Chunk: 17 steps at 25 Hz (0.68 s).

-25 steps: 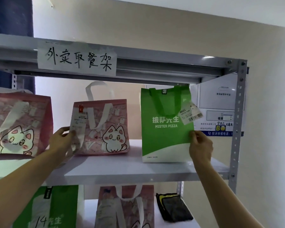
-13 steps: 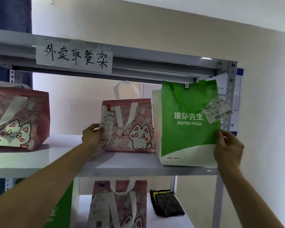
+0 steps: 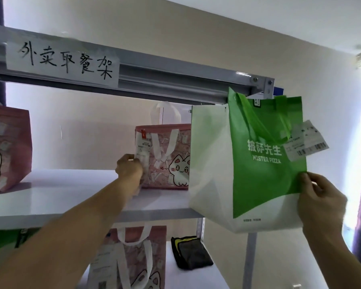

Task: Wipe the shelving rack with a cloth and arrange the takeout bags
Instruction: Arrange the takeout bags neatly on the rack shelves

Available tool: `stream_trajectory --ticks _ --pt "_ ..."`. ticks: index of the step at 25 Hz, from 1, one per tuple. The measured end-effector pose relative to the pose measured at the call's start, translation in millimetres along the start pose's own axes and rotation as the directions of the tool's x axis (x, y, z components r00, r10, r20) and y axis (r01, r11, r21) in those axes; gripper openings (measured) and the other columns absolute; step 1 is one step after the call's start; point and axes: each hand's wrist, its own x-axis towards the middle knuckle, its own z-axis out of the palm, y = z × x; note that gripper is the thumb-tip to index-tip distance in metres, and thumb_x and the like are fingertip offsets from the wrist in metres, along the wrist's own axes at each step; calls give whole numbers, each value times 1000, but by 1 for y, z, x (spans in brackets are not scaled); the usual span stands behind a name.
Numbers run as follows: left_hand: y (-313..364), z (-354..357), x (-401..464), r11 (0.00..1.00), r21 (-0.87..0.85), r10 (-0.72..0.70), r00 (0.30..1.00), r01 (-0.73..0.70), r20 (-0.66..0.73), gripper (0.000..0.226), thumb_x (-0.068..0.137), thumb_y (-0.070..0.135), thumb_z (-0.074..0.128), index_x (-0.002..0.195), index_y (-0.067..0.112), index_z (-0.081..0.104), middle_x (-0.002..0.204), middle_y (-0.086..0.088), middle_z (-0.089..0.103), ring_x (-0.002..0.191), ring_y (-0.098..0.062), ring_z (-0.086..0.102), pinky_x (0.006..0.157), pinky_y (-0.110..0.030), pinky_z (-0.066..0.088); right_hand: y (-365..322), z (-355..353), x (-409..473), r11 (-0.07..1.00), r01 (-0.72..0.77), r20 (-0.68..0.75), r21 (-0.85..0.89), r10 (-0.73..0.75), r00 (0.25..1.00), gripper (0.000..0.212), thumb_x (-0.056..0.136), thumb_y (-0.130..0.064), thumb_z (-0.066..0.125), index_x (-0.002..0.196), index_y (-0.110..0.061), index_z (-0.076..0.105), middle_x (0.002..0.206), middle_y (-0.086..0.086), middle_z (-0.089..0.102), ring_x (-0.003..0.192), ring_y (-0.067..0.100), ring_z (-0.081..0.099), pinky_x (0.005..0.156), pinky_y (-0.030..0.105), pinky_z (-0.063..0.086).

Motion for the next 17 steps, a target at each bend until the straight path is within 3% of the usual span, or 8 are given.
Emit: stream_trajectory --ticks 3,7,11,17 --pt "2 21 -12 999 28 13 998 -15 69 14 93 17 59 98 26 68 102 -10 74 68 -23 63 58 -23 48 2 -12 -4 1000 -20 -18 9 20 1000 12 100 -32 59 98 -35 71 89 -10 70 85 30 67 85 60 57" --pt "5 35 -24 999 31 14 985 -20 171 21 94 21 63 114 22 70 110 -8 73 78 -25 64 67 -26 51 -3 -22 -13 998 -50 -11 35 50 999 24 100 -35 59 83 -48 70 90 -14 70 86 30 68 83 58 58" --pt "5 30 -29 999 34 11 960 -21 279 26 94 21 65 120 19 67 116 -11 72 96 -32 69 89 -46 58 -5 -22 -17 997 -45 5 57 45 999 14 101 -33 59 91 -37 69 91 -16 68 84 21 66 81 49 57" --pt "18 -6 -61 950 140 220 914 -281 341 32 99 26 55 128 14 59 130 -5 65 103 -20 62 88 -31 48 -6 -19 -26 995 -8 24 102 5 1000 11 101 -32 59 103 -36 68 88 -19 67 78 8 62 69 30 49"
